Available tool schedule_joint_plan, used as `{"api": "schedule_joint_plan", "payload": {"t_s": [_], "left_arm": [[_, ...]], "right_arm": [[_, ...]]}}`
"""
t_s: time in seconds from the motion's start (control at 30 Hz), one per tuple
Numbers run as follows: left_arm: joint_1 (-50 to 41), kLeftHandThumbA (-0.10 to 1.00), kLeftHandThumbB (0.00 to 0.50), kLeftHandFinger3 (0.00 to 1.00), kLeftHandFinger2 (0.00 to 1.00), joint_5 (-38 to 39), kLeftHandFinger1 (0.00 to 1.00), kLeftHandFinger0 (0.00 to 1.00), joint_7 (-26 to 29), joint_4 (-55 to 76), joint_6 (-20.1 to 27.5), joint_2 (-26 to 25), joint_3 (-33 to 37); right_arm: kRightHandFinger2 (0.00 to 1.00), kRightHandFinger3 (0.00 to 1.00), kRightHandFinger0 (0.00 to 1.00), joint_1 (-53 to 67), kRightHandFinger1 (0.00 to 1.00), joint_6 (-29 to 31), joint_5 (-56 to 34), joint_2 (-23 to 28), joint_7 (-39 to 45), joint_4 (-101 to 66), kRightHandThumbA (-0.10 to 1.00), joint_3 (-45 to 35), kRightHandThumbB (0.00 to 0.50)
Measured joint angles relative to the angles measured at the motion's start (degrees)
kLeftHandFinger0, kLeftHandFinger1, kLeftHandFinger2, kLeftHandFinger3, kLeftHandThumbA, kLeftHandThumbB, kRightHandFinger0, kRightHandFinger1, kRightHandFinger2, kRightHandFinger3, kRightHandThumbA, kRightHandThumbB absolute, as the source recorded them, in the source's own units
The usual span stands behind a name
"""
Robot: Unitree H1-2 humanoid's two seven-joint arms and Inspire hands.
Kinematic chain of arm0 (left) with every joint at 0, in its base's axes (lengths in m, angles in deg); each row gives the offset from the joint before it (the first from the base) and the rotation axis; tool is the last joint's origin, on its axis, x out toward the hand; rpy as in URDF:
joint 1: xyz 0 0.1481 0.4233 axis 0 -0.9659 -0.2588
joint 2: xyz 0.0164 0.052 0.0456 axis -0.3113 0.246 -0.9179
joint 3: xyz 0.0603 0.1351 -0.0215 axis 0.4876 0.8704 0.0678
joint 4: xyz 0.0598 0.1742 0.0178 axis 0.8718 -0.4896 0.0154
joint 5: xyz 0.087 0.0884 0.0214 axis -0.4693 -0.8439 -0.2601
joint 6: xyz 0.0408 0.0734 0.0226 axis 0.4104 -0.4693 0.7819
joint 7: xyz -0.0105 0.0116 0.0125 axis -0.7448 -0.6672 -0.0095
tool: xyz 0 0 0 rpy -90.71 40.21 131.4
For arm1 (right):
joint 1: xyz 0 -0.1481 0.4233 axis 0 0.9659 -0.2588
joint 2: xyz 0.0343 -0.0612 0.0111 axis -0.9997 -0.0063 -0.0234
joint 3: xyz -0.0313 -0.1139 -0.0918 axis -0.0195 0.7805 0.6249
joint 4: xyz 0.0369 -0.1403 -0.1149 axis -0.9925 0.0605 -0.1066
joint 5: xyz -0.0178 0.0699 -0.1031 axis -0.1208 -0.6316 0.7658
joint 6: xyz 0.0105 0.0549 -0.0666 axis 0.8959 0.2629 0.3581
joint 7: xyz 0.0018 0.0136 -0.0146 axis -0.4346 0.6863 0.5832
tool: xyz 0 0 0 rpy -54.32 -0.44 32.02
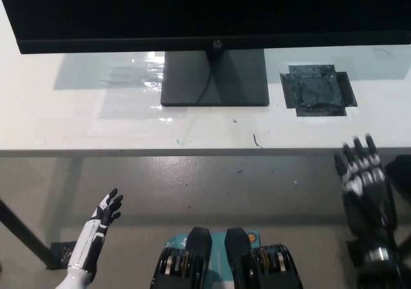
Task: The monitor is being placed at the center of the desk and the robot uses its right hand to grab on the right side of the monitor and tilt the angle of the montior sideways.
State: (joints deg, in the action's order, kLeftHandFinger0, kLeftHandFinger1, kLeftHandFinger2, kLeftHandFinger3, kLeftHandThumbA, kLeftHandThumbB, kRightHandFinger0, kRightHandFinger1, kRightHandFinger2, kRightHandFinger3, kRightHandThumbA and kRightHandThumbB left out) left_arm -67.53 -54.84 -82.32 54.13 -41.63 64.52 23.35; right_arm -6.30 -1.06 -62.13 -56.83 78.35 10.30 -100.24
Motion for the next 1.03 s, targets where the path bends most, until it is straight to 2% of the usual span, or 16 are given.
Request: {"api": "schedule_joint_plan", "payload": {"t_s": [0.03, 0.07, 0.1, 0.13, 0.27, 0.4, 0.43, 0.47, 0.5, 0.53, 0.83, 0.87, 1.03], "left_arm": [[0.0, 1.0, 0.286, 1.0, 1.0, 0.0, 1.0, 1.0, 0.0, 0.0, 0.0, 0.0, 0.0], [0.0, 1.0, 0.286, 1.0, 1.0, 0.0, 1.0, 1.0, 0.0, -0.1, 0.0, 0.0, 0.0], [0.0, 1.0, 0.292, 1.0, 1.0, 0.0, 1.0, 1.0, 0.0, -0.2, 0.0, 0.0, 0.1], [0.0, 1.0, 0.3, 1.0, 1.0, 0.0, 1.0, 1.0, 0.0, -0.2, 0.0, 0.0, 0.1], [0.0, 1.0, 0.302, 1.0, 1.0, -0.2, 1.0, 1.0, 0.1, -0.3, 0.0, 0.0, 0.2], [0.0, 1.0, 0.303, 1.0, 1.0, -0.2, 1.0, 1.0, 0.1, -0.5, 0.0, 0.0, 0.2], [0.0, 1.0, 0.288, 1.0, 1.0, -0.2, 1.0, 1.0, 0.1, -0.6, 0.0, 0.0, 0.2], [-0.1, 1.0, 0.288, 1.0, 1.0, -0.2, 1.0, 1.0, 0.1, -0.6, 0.0, 0.0, 0.2], [-0.1, 1.0, 0.294, 1.0, 1.0, -0.2, 1.0, 1.0, 0.1, -0.7, 0.0, 0.0, 0.2], [-0.1, 1.0, 0.295, 1.0, 1.0, -0.2, 1.0, 1.0, 0.1, -0.8, 0.0, 0.0, 0.2], [-0.8, 1.0, 0.288, 1.0, 1.0, -0.5, 1.0, 1.0, 0.1, -0.9, 0.0, 0.0, 0.3], [-1.0, 1.0, 0.276, 1.0, 1.0, -0.6, 1.0, 1.0, 0.1, -0.9, 0.0, 0.0, 0.3], [-1.8, 1.0, 0.256, 1.0, 1.0, -1.1, 1.0, 1.0, 0.4, -0.9, 0.0, 0.0, 0.4]], "right_arm": [[1.0, 1.0, 1.0, 2.6, 1.0, 0.4, 0.5, -0.5, 0.3, -2.4, 1.0, 0.4, 0.313], [1.0, 1.0, 1.0, 4.8, 1.0, 0.6, 0.9, -1.1, 0.6, -4.3, 1.0, 0.7, 0.319], [1.0, 1.0, 1.0, 7.6, 1.0, 1.0, 1.7, -2.0, 1.1, -6.7, 1.0, 1.0, 0.293], [1.0, 1.0, 1.0, 9.2, 1.0, 1.3, 2.3, -2.8, 1.6, -8.8, 1.0, 1.3, 0.245], [1.0, 1.0, 1.0, 13.5, 1.0, 3.5, 5.9, -3.9, 3.6, -15.6, 1.0, 3.1, 0.195], [1.0, 1.0, 1.0, 15.4, 1.0, 4.7, 11.0, -2.8, 1.5, -16.7, 1.0, 7.6, 0.193], [1.0, 1.0, 1.0, 15.8, 1.0, 4.9, 12.1, -2.3, 1.0, -16.7, 1.0, 8.6, 0.291], [1.0, 1.0, 1.0, 16.0, 1.0, 5.2, 13.3, -1.9, 0.4, -16.6, 1.0, 9.3, 0.297], [1.0, 1.0, 1.0, 16.1, 1.0, 5.5, 14.5, -1.4, -0.2, -16.3, 1.0, 10.1, 0.284], [1.0, 1.0, 1.0, 16.1, 1.0, 5.8, 15.5, -1.0, -0.7, -16.0, 1.0, 10.8, 0.297], [1.0, 1.0, 1.0, 14.0, 1.0, 7.9, 26.2, 5.7, -8.8, -5.9, 1.0, 19.3, 0.302], [1.0, 1.0, 1.0, 13.5, 1.0, 8.1, 27.7, 6.4, -10.0, -4.2, 1.0, 20.3, 0.286], [1.0, 1.0, 1.0, 11.5, 1.0, 9.7, 32.7, 8.6, -14.6, 2.3, 1.0, 24.0, 0.291]]}}
